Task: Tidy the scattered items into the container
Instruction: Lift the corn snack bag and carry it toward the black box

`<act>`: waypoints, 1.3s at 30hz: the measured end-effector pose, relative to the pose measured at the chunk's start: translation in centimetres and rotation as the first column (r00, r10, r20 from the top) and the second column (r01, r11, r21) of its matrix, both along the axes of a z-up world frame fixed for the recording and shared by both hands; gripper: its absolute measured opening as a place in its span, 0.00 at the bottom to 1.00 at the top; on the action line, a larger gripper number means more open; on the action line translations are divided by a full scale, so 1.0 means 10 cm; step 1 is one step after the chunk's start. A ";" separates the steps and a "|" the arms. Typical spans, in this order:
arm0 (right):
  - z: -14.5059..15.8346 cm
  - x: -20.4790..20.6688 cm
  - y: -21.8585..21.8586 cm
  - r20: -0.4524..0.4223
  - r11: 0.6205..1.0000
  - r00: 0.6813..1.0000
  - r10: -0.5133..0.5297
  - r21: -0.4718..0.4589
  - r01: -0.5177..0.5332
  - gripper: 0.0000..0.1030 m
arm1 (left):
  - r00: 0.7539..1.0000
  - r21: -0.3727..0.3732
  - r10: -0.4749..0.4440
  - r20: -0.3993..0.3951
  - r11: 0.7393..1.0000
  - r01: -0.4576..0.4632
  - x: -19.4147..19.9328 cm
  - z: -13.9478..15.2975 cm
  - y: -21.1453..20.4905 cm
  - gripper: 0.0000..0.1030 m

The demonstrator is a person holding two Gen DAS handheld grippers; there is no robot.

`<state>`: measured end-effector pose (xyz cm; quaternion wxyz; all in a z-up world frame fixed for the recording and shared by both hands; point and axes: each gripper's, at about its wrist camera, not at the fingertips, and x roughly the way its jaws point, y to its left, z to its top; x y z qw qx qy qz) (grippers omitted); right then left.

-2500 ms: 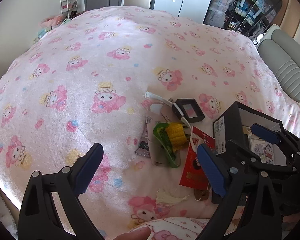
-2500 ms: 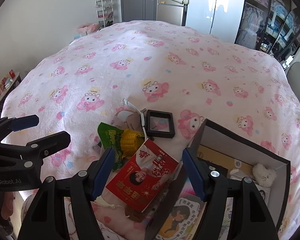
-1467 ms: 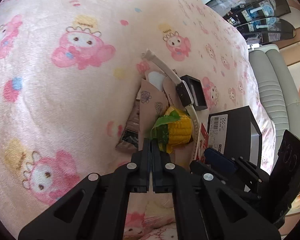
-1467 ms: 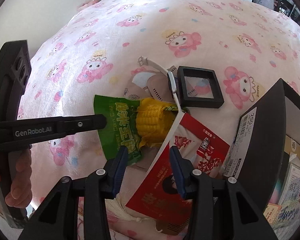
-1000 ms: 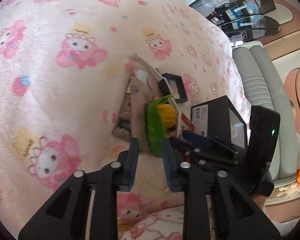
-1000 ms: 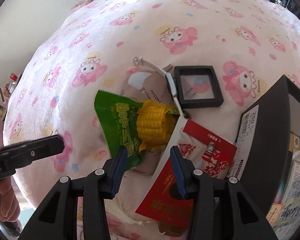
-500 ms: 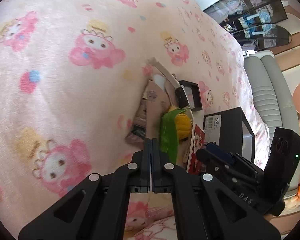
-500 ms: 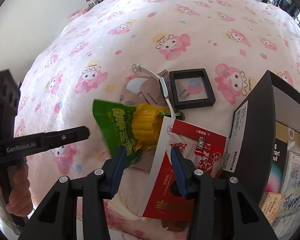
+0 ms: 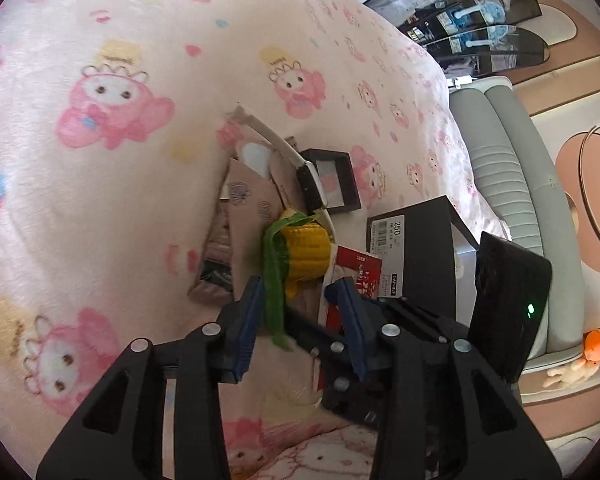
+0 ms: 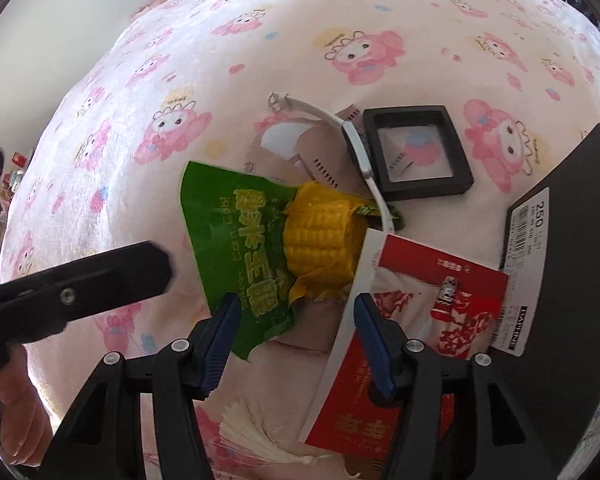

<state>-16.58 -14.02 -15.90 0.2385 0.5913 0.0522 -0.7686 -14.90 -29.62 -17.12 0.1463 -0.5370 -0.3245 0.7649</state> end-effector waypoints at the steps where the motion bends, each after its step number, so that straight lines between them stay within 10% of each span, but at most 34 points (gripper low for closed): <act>1: -0.01 0.01 -0.01 -0.001 1.000 1.000 -0.001 -0.001 0.001 0.53 | 1.000 -0.009 -0.011 0.009 1.000 0.011 -0.07 -0.06 0.05 0.36; 4: -0.02 0.00 0.00 0.015 1.000 1.000 -0.021 -0.013 0.022 0.53 | 0.993 -0.066 0.019 0.116 0.998 -0.011 -0.21 -0.31 0.08 0.00; 10: 0.29 0.04 0.17 -0.072 0.998 0.996 -0.044 -0.036 0.041 0.53 | 0.992 0.037 0.107 0.066 0.993 -0.109 0.22 -0.18 -0.24 0.00; 14: 0.39 0.04 0.17 -0.062 0.996 0.997 -0.036 -0.081 0.031 0.58 | 0.985 -0.034 0.167 0.033 0.986 -0.166 0.61 0.01 -0.51 0.00; 17: 0.27 0.05 0.05 -0.010 0.994 0.999 0.053 -0.091 -0.053 0.62 | 0.978 -0.127 0.205 0.046 0.972 -0.197 0.78 -0.01 -0.68 0.00; 32: -0.27 -0.02 -0.45 0.181 0.968 0.960 0.213 -0.170 -0.183 0.72 | 0.929 -0.014 0.345 0.136 0.938 -0.346 0.99 -0.63 -0.88 0.11; 39: -0.09 0.08 -0.33 0.222 0.922 0.935 0.275 -0.337 -0.191 0.47 | 0.952 -0.055 0.302 0.042 0.952 -0.300 1.10 -0.29 -0.69 0.11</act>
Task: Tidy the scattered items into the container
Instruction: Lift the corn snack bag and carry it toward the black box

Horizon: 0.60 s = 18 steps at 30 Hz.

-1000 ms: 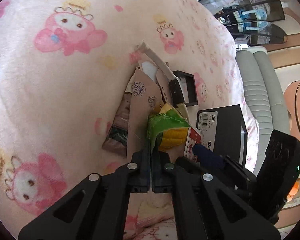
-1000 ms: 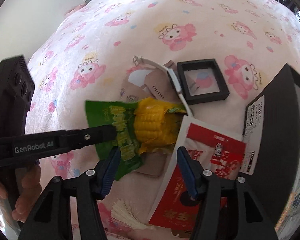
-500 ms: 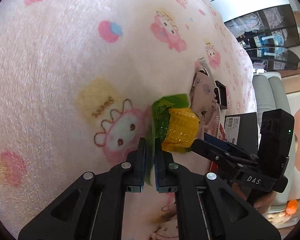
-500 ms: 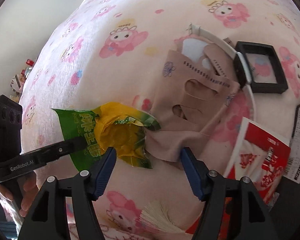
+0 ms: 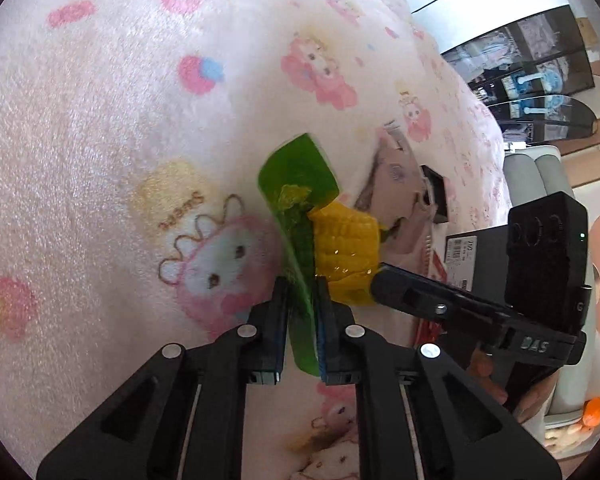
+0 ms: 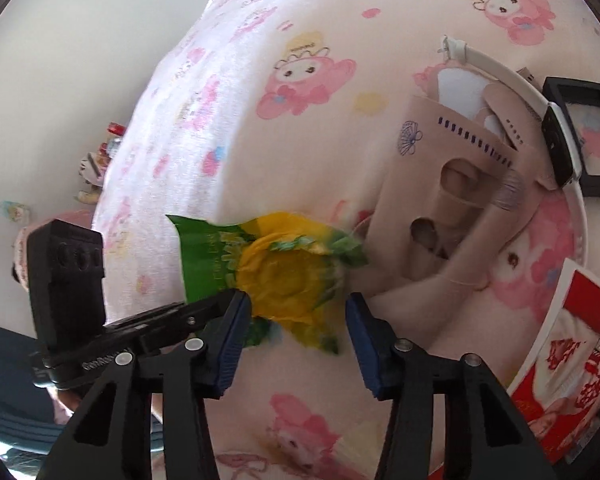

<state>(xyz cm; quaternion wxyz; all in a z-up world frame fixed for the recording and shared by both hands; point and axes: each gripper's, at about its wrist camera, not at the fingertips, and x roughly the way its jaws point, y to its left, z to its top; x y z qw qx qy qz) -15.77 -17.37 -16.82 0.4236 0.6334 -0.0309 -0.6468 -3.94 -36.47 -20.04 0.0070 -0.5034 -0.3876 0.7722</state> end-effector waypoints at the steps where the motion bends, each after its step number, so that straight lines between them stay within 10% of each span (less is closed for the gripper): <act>1: 0.03 0.04 -0.01 -0.039 0.999 0.999 0.008 0.037 -0.007 0.47 | 1.000 0.001 -0.009 -0.017 1.000 0.009 0.02 0.07 0.04 0.11; 9: 0.31 0.32 0.16 -0.098 1.000 0.995 -0.006 0.007 0.007 0.45 | 0.998 -0.098 -0.036 -0.060 0.995 0.030 0.08 0.51 0.26 0.12; 18: 1.34 0.55 1.19 -0.254 0.985 0.954 -0.159 -0.101 0.137 0.45 | 0.945 -0.106 -0.241 -0.220 0.969 0.223 0.01 1.36 1.12 0.12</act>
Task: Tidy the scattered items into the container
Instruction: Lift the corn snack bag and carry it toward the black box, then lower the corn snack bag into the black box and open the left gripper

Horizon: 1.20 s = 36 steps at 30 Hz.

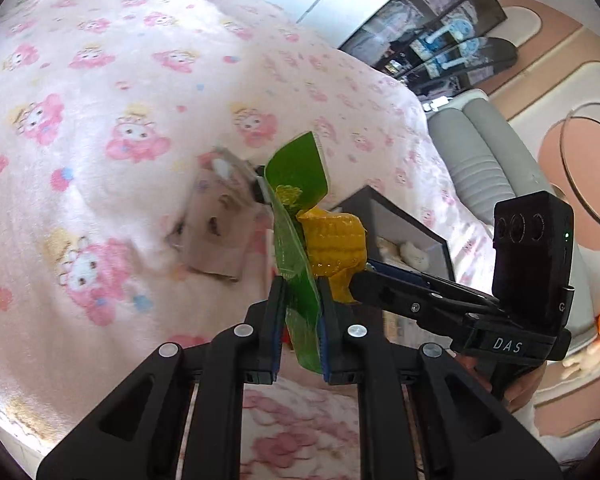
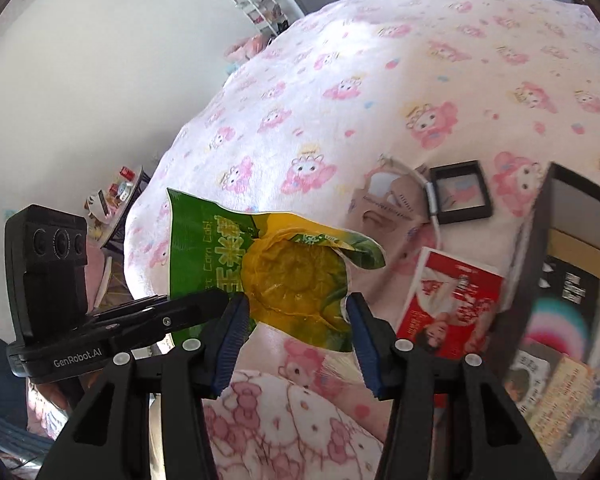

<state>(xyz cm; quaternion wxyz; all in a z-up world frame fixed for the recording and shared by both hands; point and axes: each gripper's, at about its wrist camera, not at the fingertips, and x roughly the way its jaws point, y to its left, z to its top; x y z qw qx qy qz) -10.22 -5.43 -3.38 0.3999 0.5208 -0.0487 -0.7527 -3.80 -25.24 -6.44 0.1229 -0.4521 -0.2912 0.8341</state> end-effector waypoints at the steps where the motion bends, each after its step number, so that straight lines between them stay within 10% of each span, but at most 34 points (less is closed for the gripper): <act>1: 0.07 0.00 0.12 -0.016 1.000 1.000 -0.026 0.003 0.026 0.45 | 0.999 0.010 -0.036 -0.008 0.999 0.036 -0.06 0.03 0.17 0.12; 11: -0.11 -0.30 1.88 -0.144 0.951 0.961 -0.236 0.171 0.259 0.45 | 0.949 -0.015 -0.300 0.099 0.953 0.302 -0.85 -0.28 2.24 0.14; 19: -0.42 -0.50 2.90 -0.053 0.906 0.913 -0.405 0.113 0.408 0.45 | 0.888 -0.023 -0.384 0.251 0.915 0.402 -1.23 -0.85 3.29 0.14; 31: -0.52 -0.58 3.19 -0.047 0.847 0.854 -0.518 0.115 0.520 0.45 | 0.883 -0.089 -0.371 0.288 0.907 0.411 -1.41 -0.97 3.62 0.23; 36: -0.49 -0.55 3.31 -0.044 0.826 0.828 -0.559 0.063 0.560 0.45 | 0.919 -0.050 -0.323 0.225 0.938 0.342 -1.36 -0.76 3.43 0.30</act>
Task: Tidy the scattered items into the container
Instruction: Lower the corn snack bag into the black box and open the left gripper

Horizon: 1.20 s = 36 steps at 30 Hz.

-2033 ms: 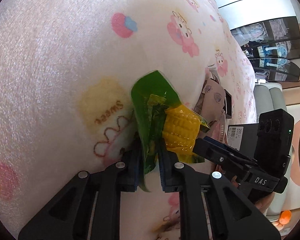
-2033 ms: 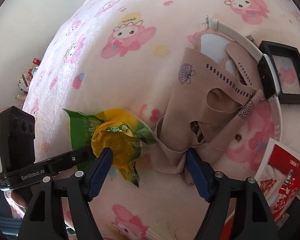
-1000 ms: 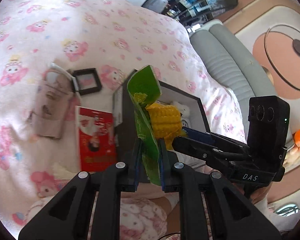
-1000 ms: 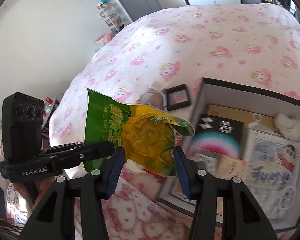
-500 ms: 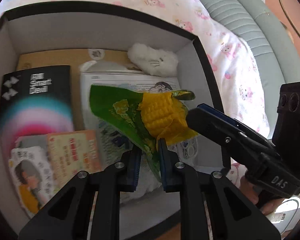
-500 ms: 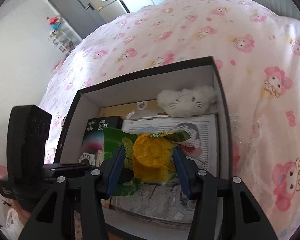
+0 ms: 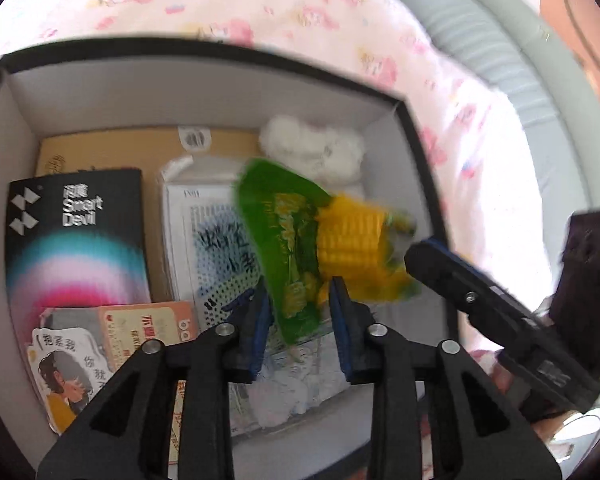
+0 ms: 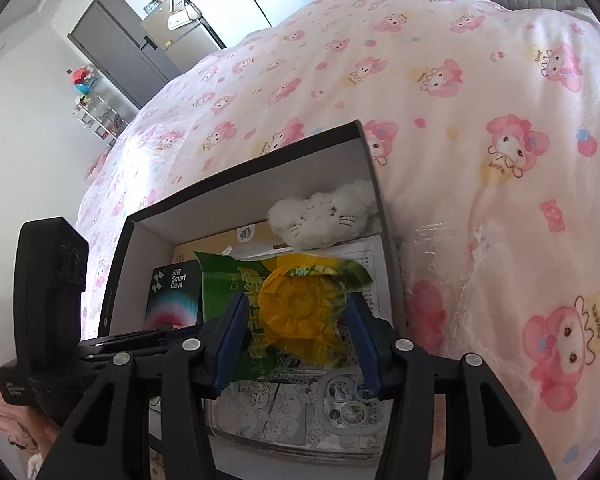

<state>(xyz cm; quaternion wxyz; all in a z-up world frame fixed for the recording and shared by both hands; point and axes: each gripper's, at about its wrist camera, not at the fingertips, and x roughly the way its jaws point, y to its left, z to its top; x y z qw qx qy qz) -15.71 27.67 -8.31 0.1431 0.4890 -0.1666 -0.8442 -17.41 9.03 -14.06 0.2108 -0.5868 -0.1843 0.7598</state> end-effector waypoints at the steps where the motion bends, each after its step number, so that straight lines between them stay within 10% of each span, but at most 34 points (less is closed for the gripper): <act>1: 0.03 0.02 0.04 -0.013 1.000 1.000 -0.005 -0.017 0.005 0.45 | 1.000 0.018 0.020 -0.009 1.000 -0.020 0.02 0.05 -0.04 0.30; 8: 0.11 0.03 0.05 -0.076 0.998 0.996 -0.049 0.038 0.052 0.45 | 0.973 -0.070 0.214 -0.080 0.973 -0.220 0.12 0.19 -0.32 0.30; 25: 0.10 0.25 0.06 -0.088 0.989 0.995 -0.055 0.133 0.066 0.45 | 0.999 -0.067 0.052 0.007 0.996 -0.052 0.18 0.02 -0.16 0.28; 36: 0.09 0.25 0.07 -0.100 0.962 0.990 -0.096 0.244 0.118 0.45 | 0.996 0.093 0.059 -0.064 0.994 -0.053 0.37 0.26 -0.35 0.28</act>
